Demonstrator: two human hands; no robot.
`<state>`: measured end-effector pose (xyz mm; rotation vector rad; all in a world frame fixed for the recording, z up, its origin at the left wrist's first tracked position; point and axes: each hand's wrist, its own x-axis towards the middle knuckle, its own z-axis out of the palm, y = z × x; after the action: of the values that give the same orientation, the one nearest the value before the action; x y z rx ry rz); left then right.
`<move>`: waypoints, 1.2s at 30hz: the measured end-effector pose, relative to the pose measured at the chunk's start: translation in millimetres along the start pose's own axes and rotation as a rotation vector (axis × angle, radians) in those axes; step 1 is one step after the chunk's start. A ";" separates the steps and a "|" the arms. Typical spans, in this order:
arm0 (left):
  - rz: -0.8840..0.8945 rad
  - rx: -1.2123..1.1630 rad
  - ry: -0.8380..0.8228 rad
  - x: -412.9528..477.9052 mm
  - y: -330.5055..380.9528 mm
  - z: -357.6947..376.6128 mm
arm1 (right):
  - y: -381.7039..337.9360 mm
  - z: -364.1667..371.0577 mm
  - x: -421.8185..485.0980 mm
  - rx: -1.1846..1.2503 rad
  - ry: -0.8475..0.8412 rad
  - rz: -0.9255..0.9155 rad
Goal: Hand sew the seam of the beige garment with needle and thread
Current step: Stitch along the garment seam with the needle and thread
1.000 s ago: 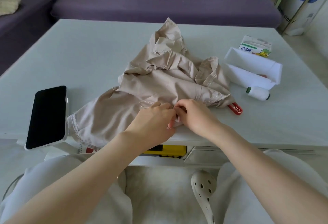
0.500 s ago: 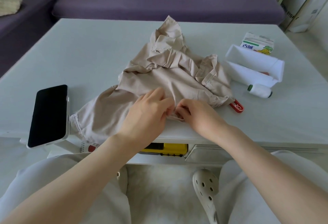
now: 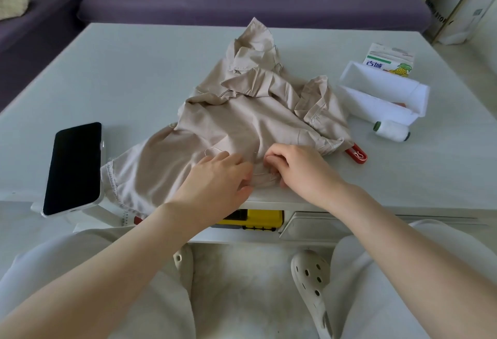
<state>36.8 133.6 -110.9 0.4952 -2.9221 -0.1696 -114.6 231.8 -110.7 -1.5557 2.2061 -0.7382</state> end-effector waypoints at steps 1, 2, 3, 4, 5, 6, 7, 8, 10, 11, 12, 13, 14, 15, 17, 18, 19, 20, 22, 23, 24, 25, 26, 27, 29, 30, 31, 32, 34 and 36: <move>0.006 0.000 0.017 -1.3 -0.4 0.5 | 0.8 -0.1 -0.3 0.002 -0.008 0.003; 0.011 -0.006 0.022 -3.3 0.3 0.2 | 1.5 -0.3 -0.6 0.001 -0.017 0.005; 0.028 -0.013 0.036 -5.2 0.5 -0.3 | 2.0 -0.7 -1.0 -0.003 -0.024 0.004; 0.043 -0.018 0.049 -6.7 -0.2 0.2 | 2.0 -1.4 -1.7 -0.006 -0.021 -0.002; 0.050 -0.023 0.057 -8.0 -1.8 1.4 | 2.0 -1.9 -2.3 -0.004 -0.005 -0.014; 0.043 -0.028 0.059 -8.6 -2.5 1.3 | 1.7 -2.4 -2.8 0.005 0.017 -0.028; 0.026 -0.039 0.056 -9.1 -2.5 1.0 | 0.8 -3.0 -3.4 0.024 0.039 -0.038; 0.005 -0.056 0.057 -9.2 -2.0 -0.2 | -0.4 -3.4 -3.8 0.058 0.059 -0.042; -0.071 -0.145 0.074 -7.1 -1.7 -2.3 | -5.8 -5.7 -5.2 0.210 0.097 -0.034; -0.125 -0.227 0.084 -5.5 -1.7 -2.7 | -10.2 -8.2 -6.2 0.331 0.112 -0.020; -0.180 -0.324 0.101 -3.5 -0.3 -4.2 | -14.5 -11.5 -6.7 0.469 0.119 -0.001; -0.223 -0.422 0.122 -1.5 1.1 -5.0 | -18.3 -15.5 -7.1 0.607 0.120 0.018; -0.255 -0.525 0.135 0.9 4.1 -7.2 | -20.9 -19.0 -7.1 0.739 0.116 0.035; -0.270 -0.652 0.117 2.7 6.8 -8.6 | -22.6 -21.7 -6.7 0.861 0.111 0.050; -0.287 -0.996 -0.034 6.5 16.1 -14.6 | -22.9 -25.2 -5.1 1.033 0.110 0.069; -0.289 -1.154 -0.138 8.2 21.5 -18.0 | -22.3 -25.9 -4.0 1.072 0.116 0.075; -0.282 -1.263 -0.220 10.0 26.0 -20.7 | -21.3 -26.3 -3.0 1.084 0.126 0.086; -0.270 -1.322 -0.275 11.8 29.4 -22.5 | -20.3 -26.2 -2.1 1.080 0.139 0.101; -0.241 -1.380 -0.331 15.0 32.7 -26.0 | -16.9 -26.7 -1.2 1.087 0.162 0.137; -0.232 -1.400 -0.341 16.1 33.6 -27.5 | -14.8 -27.4 -1.3 1.116 0.167 0.154; -0.232 -1.407 -0.335 17.2 34.8 -28.3 | -13.0 -28.5 -1.7 1.163 0.168 0.173; -0.252 -1.390 -0.308 18.4 35.1 -27.9 | -11.5 -29.5 -2.4 1.211 0.169 0.190; -0.293 -1.346 -0.263 20.4 36.1 -27.4 | -10.2 -30.7 -3.4 1.243 0.173 0.205; -0.343 -1.287 -0.207 22.6 36.1 -26.4 | -9.3 -31.8 -4.6 1.259 0.178 0.215; -0.401 -1.205 -0.115 26.5 36.4 -25.5 | -8.9 -33.4 -6.8 1.290 0.182 0.218; -0.403 -1.210 -0.092 28.1 36.8 -26.4 | -8.9 -34.0 -7.6 1.307 0.184 0.219; -0.397 -1.232 -0.078 29.5 37.1 -27.3 | -8.8 -34.7 -8.0 1.321 0.188 0.223; -0.392 -1.248 -0.070 31.0 36.6 -28.2 | -8.3 -35.5 -8.0 1.335 0.198 0.231; -0.380 -1.279 -0.079 34.3 32.9 -30.1 | -6.5 -38.3 -7.5 1.385 0.237 0.252; -0.349 -1.391 -0.113 38.9 26.3 -32.2 | -3.9 -43.9 -8.1 1.439 0.284 0.292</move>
<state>-1.6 142.5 -69.8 0.6574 -1.9953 -2.0271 -133.0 247.9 -73.2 -0.3839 1.2401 -1.8742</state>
